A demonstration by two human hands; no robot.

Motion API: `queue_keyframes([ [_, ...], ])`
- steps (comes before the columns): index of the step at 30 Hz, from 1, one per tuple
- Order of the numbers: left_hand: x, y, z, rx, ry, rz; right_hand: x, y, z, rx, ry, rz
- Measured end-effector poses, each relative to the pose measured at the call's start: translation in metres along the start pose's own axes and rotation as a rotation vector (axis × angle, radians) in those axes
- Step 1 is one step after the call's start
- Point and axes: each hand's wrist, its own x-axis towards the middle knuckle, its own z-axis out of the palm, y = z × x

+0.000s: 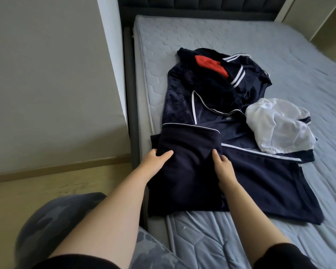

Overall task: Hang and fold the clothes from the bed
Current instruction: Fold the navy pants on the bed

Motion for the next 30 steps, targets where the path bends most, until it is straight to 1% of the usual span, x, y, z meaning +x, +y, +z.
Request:
queue_keyframes([
  [5,0.004,0.003,0.001,-0.16,-0.01,-0.044,0.001,0.0,0.016,0.065,-0.061,0.027],
  [8,0.002,0.008,-0.002,-0.307,-0.064,-0.11,0.0,-0.003,0.023,0.111,-0.136,0.017],
  [10,0.001,0.007,-0.003,-0.316,-0.073,-0.123,-0.001,-0.004,0.021,0.034,-0.147,0.006],
  [12,0.001,0.003,0.0,-0.215,-0.042,-0.083,-0.003,-0.003,0.018,-0.195,-0.057,-0.029],
  [14,0.002,-0.001,0.005,-0.09,-0.004,-0.03,-0.008,-0.002,0.017,-0.375,0.131,-0.082],
  [15,0.002,-0.001,0.006,-0.064,0.007,-0.02,-0.014,-0.003,0.016,-0.392,0.234,-0.156],
  [16,0.002,-0.002,0.006,-0.059,0.01,-0.02,-0.021,-0.005,0.017,-0.371,0.327,-0.312],
  [17,0.003,-0.002,0.006,-0.062,0.008,-0.022,-0.028,-0.007,0.019,-0.369,0.399,-0.518],
  [18,0.004,-0.003,0.006,-0.064,0.008,-0.024,-0.034,-0.006,0.021,-0.418,0.439,-0.696],
  [19,0.004,-0.003,0.006,-0.058,0.014,-0.021,-0.038,-0.002,0.024,-0.522,0.43,-0.822],
  [20,0.004,-0.003,0.007,-0.043,0.033,-0.014,-0.039,0.004,0.027,-0.671,0.358,-0.856],
  [21,0.003,-0.003,0.008,-0.02,0.063,-0.005,-0.039,0.01,0.029,-0.823,0.252,-0.786],
  [22,0.003,-0.002,0.01,0.008,0.093,0.002,-0.036,0.017,0.029,-0.949,0.143,-0.655],
  [23,0.002,-0.002,0.012,0.038,0.113,0.01,-0.032,0.024,0.029,-1.023,0.07,-0.536],
  [24,0.001,-0.001,0.014,0.068,0.12,0.018,-0.027,0.03,0.027,-1.05,0.04,-0.466],
  [26,0.0,0.001,0.017,0.084,0.12,0.013,-0.024,0.032,0.026,-1.043,0.034,-0.439],
  [27,0.001,0.002,0.017,0.048,0.112,-0.003,-0.025,0.029,0.027,-1.027,0.031,-0.438],
  [30,0.0,0.01,0.012,-0.196,0.017,-0.046,-0.034,0.017,0.03,-0.87,0.002,-0.43],
])
